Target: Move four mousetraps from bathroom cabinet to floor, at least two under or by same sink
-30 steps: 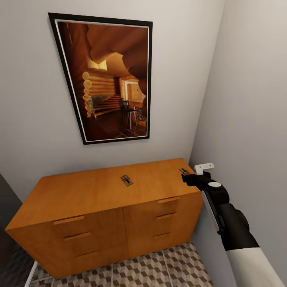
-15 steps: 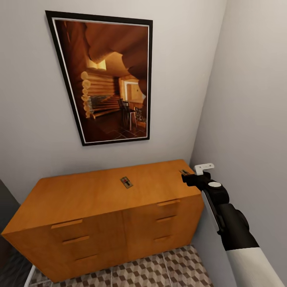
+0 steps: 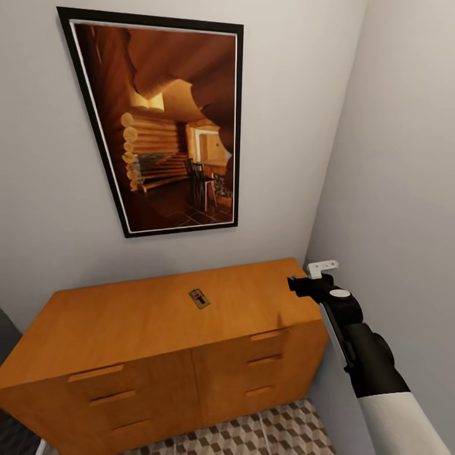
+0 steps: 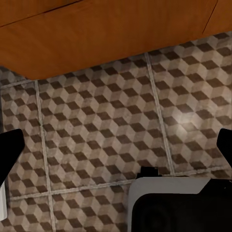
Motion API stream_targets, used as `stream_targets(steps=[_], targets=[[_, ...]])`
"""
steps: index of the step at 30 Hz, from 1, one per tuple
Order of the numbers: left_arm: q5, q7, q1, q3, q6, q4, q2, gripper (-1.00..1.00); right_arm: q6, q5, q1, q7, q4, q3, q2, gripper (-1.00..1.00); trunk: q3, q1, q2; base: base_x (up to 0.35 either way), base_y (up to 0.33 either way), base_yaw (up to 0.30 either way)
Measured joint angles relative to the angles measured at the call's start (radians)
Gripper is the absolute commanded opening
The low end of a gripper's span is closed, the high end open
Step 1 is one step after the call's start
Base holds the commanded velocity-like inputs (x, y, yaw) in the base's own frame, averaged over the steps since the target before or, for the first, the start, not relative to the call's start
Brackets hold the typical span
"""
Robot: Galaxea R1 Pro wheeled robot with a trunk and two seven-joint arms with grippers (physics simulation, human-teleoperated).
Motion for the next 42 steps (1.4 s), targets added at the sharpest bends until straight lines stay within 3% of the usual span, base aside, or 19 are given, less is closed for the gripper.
stream_targets(steps=[23,31,39,42], targets=[[0.0,0.0,0.0,0.0,0.001,0.0,0.0,1.0,-0.005,-0.001,0.0,0.009,0.04,-0.002,0.0,1.0,0.0,0.0,0.0,0.01,0.0,0.0],[0.0,0.0,0.0,0.0,0.002,0.0,0.0,1.0,-0.004,-0.001,0.0,0.068,0.04,-0.004,-0.003,1.0,0.0,0.0,0.0,0.0,0.0,0.0],[0.0,0.0,0.0,0.0,0.002,0.0,0.0,1.0,-0.004,0.0,0.0,0.189,0.039,-0.016,-0.05,1.0,0.0,0.0,0.0,0.0,0.0,0.0],[0.0,0.0,0.0,0.0,0.002,0.0,0.0,1.0,-0.004,0.0,0.0,0.224,0.039,-0.038,-0.066,1.0,0.0,0.0,0.0,0.0,0.0,0.0]])
